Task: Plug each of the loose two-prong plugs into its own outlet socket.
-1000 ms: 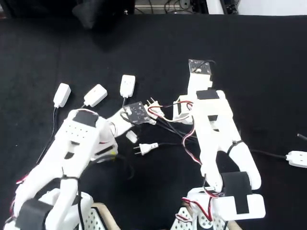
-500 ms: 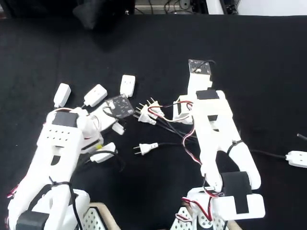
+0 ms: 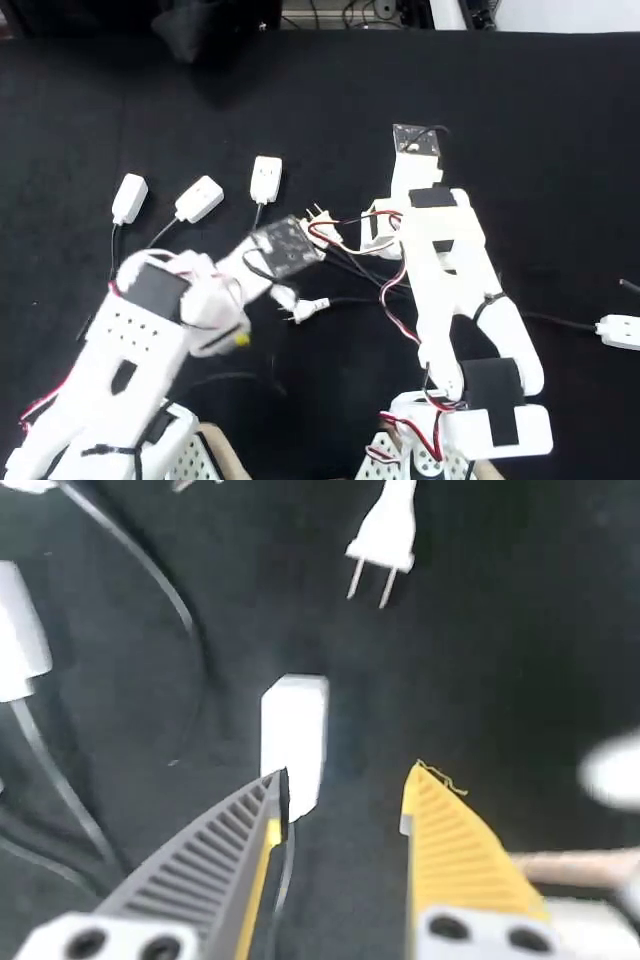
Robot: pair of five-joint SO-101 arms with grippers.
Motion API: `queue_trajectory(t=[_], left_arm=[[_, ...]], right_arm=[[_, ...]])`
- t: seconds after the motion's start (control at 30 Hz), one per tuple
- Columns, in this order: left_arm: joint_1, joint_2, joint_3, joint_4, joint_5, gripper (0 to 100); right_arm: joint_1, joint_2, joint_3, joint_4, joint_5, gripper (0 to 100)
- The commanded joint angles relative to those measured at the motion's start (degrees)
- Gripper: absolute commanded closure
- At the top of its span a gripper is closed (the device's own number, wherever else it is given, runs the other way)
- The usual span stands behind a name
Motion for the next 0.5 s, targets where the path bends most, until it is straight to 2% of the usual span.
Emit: queue_trajectory(t=[0.0, 0.1, 0.17, 0.37, 0.47], left_arm=[[4.26, 0.09, 12.35, -10.81, 4.48, 80], [0.75, 3.52, 19.38, -20.66, 3.34, 80], [-3.56, 6.15, 19.56, -23.38, 0.18, 80], [-14.55, 14.15, 10.68, -23.74, -6.95, 80], [-15.43, 16.7, 7.16, -20.66, -7.82, 80]], right_arm=[[0.79, -0.04, -0.22, -0.62, 0.09, 87.1], [0.79, -0.04, -0.22, -0.62, 0.18, 87.1], [0.79, -0.04, -0.22, -0.7, 0.26, 87.1], [0.79, -0.04, -0.22, -0.7, 0.26, 87.1], [0.79, -0.04, -0.22, -0.7, 0.26, 87.1]])
